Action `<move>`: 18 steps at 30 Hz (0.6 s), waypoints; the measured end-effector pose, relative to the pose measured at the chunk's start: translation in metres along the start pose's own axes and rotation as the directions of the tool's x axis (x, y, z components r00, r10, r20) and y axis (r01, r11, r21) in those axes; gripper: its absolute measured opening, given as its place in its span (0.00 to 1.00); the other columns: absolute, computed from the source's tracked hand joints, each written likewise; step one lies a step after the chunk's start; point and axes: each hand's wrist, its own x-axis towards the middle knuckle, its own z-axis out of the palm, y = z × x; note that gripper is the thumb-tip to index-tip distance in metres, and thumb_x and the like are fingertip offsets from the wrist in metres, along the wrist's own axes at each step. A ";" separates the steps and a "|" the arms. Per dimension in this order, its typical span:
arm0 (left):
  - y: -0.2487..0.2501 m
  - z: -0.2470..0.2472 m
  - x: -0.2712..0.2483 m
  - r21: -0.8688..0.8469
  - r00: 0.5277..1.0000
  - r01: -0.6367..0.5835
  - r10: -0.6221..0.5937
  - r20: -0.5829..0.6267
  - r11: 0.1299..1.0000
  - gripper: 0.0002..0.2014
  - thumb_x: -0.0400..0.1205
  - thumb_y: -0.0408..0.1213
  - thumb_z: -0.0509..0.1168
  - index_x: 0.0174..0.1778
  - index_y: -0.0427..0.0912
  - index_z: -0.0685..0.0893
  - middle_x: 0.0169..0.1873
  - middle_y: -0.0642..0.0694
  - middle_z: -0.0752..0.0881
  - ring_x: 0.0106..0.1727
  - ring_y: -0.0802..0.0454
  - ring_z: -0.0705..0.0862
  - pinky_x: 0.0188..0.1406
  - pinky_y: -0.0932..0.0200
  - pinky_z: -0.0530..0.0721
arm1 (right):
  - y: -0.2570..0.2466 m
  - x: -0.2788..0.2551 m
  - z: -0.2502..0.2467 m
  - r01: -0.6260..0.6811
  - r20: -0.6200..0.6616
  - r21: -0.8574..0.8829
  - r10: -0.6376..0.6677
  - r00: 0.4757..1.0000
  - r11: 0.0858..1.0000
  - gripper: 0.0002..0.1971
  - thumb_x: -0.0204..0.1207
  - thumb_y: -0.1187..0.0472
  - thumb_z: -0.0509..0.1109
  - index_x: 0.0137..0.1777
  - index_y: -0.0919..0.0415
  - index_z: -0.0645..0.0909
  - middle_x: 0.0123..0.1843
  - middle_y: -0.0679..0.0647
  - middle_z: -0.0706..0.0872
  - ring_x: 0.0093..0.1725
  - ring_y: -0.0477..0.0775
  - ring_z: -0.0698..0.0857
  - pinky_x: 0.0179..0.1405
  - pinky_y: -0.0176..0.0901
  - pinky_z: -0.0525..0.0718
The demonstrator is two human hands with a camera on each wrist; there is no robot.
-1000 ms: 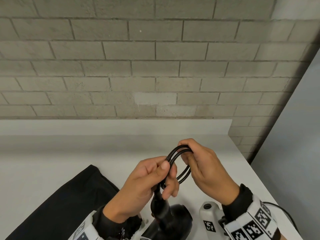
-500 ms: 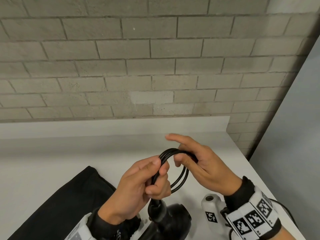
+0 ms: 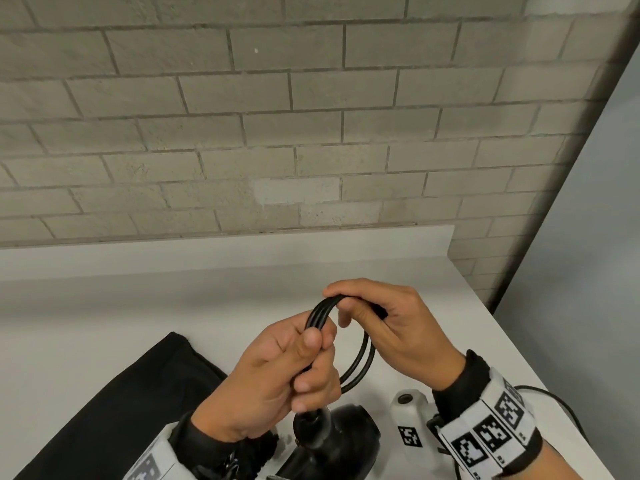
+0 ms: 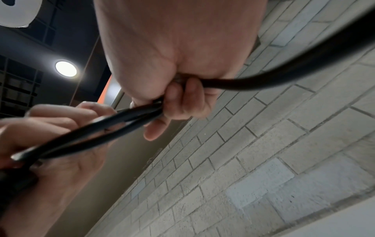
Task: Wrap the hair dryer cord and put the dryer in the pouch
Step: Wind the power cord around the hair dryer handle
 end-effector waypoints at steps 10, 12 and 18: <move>-0.002 -0.002 -0.002 0.072 0.898 -0.168 0.182 -0.400 0.983 0.20 0.78 0.56 0.72 0.44 0.41 0.78 0.22 0.56 0.68 0.20 0.61 0.65 0.27 0.64 0.71 | 0.034 -0.066 -0.007 -0.520 0.174 0.152 0.495 0.851 0.841 0.04 0.80 0.58 0.72 0.54 0.52 0.83 0.34 0.60 0.87 0.31 0.52 0.84 0.42 0.48 0.85; -0.001 -0.006 -0.003 0.071 0.853 -0.203 0.212 -0.477 0.977 0.20 0.78 0.55 0.72 0.45 0.41 0.77 0.22 0.56 0.68 0.21 0.60 0.66 0.27 0.64 0.72 | 0.039 -0.090 -0.010 -0.538 0.197 0.067 0.518 0.832 0.840 0.04 0.81 0.59 0.72 0.52 0.48 0.83 0.33 0.57 0.88 0.33 0.53 0.85 0.47 0.46 0.85; -0.001 -0.010 -0.002 0.114 0.746 -0.222 0.244 -0.620 0.968 0.13 0.90 0.43 0.52 0.46 0.42 0.77 0.22 0.55 0.66 0.21 0.59 0.63 0.27 0.65 0.72 | 0.037 -0.132 -0.023 -0.421 -0.076 -0.222 0.415 0.907 0.879 0.13 0.83 0.59 0.66 0.54 0.34 0.81 0.44 0.36 0.86 0.41 0.39 0.85 0.42 0.27 0.81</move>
